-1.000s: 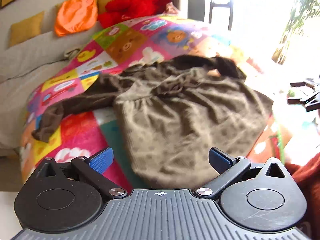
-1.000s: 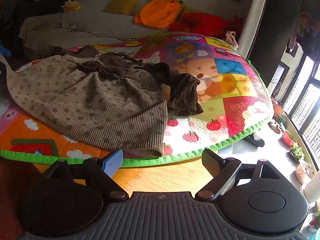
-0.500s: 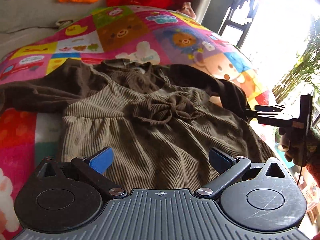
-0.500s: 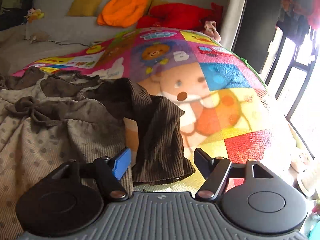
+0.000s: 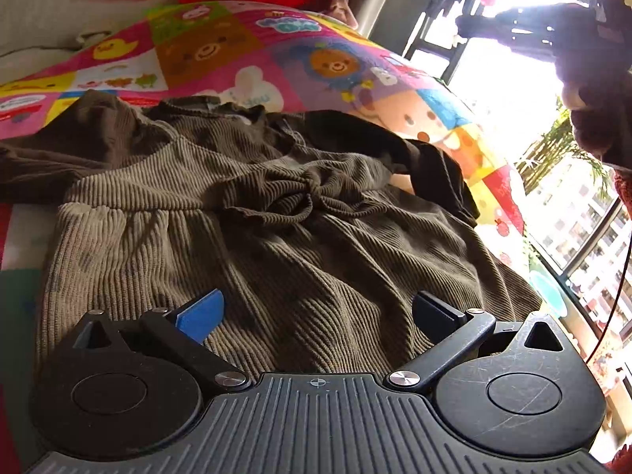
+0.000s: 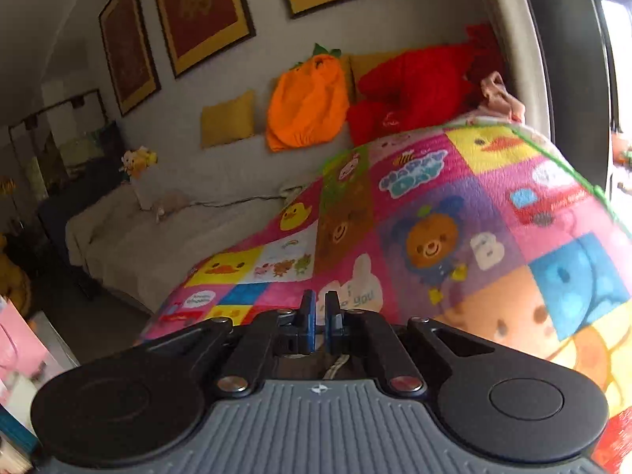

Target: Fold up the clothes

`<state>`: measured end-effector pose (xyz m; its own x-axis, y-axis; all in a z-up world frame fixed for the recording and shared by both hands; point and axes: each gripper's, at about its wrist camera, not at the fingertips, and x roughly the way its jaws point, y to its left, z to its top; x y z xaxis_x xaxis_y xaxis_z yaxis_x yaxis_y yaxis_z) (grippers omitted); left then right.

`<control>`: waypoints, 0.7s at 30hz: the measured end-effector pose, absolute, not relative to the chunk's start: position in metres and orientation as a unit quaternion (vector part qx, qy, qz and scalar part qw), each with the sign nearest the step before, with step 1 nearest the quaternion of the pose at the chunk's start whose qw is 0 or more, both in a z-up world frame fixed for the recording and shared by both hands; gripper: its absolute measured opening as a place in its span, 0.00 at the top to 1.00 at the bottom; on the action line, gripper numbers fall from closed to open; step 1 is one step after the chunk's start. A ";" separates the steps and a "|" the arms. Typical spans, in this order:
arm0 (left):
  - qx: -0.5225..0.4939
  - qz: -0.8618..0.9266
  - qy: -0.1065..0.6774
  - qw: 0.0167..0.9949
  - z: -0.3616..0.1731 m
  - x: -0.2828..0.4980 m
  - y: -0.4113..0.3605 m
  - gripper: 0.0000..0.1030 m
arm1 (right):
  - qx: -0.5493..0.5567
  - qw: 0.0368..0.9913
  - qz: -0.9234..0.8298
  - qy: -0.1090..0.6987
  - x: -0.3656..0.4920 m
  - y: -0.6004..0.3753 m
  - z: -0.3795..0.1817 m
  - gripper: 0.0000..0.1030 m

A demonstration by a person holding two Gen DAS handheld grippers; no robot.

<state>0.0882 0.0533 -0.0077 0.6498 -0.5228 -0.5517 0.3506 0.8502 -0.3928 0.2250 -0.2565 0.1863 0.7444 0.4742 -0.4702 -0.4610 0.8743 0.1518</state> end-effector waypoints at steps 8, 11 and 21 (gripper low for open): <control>-0.162 -0.254 0.338 0.892 -0.011 0.093 0.063 0.00 | -0.172 0.912 0.106 0.358 0.210 -0.300 0.088 0.36; -0.161 -0.254 0.338 0.892 -0.011 0.093 0.062 0.00 | -0.112 0.904 0.103 0.399 0.217 -0.327 0.054 0.32; -0.152 -0.250 0.338 0.894 -0.012 0.093 0.059 0.00 | 0.053 0.895 0.205 0.394 0.250 -0.323 0.100 0.89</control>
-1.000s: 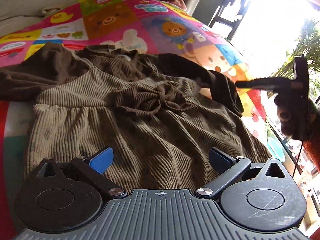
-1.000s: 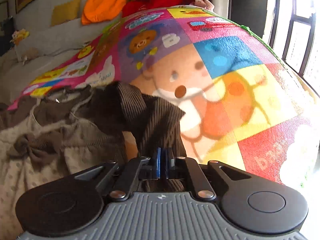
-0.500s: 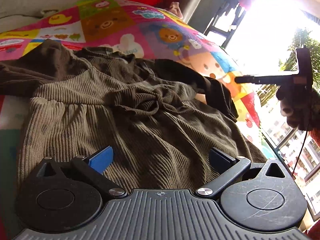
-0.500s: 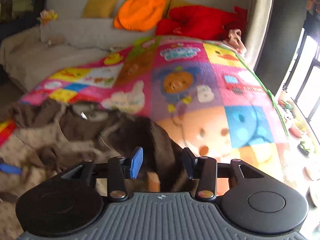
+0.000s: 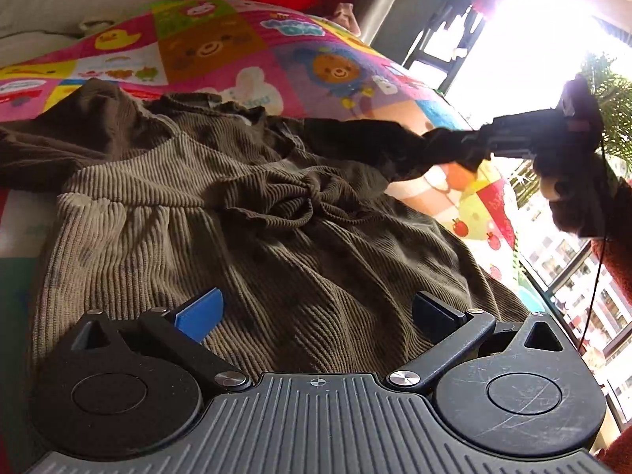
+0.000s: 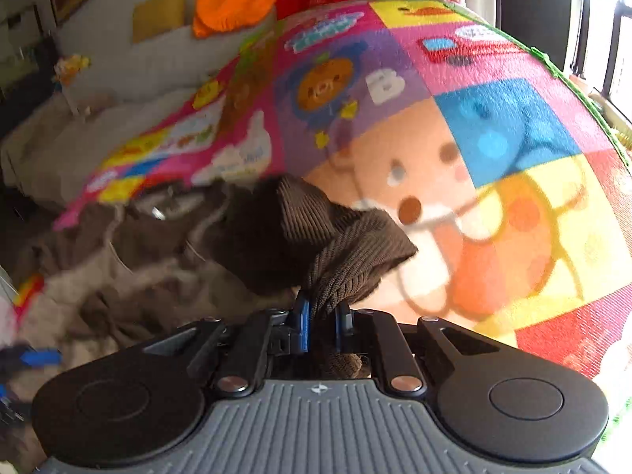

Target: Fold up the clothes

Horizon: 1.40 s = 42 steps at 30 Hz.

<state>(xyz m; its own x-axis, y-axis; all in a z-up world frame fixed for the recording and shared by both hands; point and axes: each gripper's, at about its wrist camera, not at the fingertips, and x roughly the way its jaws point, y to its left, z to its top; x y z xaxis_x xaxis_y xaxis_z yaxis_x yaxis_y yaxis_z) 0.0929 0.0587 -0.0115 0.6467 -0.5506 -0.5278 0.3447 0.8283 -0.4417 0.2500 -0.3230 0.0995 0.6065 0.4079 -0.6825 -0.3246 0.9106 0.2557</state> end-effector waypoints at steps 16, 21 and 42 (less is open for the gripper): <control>-0.217 -0.277 0.338 0.873 0.027 0.113 0.082 0.00 | 0.374 0.729 0.422 0.388 0.277 -0.230 0.100 0.41; -0.275 -0.223 0.351 0.867 0.039 0.174 0.090 0.00 | 0.259 0.852 0.335 0.307 0.249 -0.267 0.102 0.31; -0.437 0.139 0.287 0.841 0.015 0.151 0.249 0.09 | 0.149 0.905 0.228 0.326 0.198 -0.297 -0.008 0.21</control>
<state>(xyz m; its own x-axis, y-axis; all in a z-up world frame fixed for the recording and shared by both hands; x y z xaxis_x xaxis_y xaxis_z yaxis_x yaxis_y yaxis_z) 0.1512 0.2487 0.0146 0.7963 -0.0164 -0.6046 -0.4850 0.5799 -0.6545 0.1981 -0.2972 -0.0076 0.6831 0.5100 -0.5227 -0.3150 0.8515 0.4191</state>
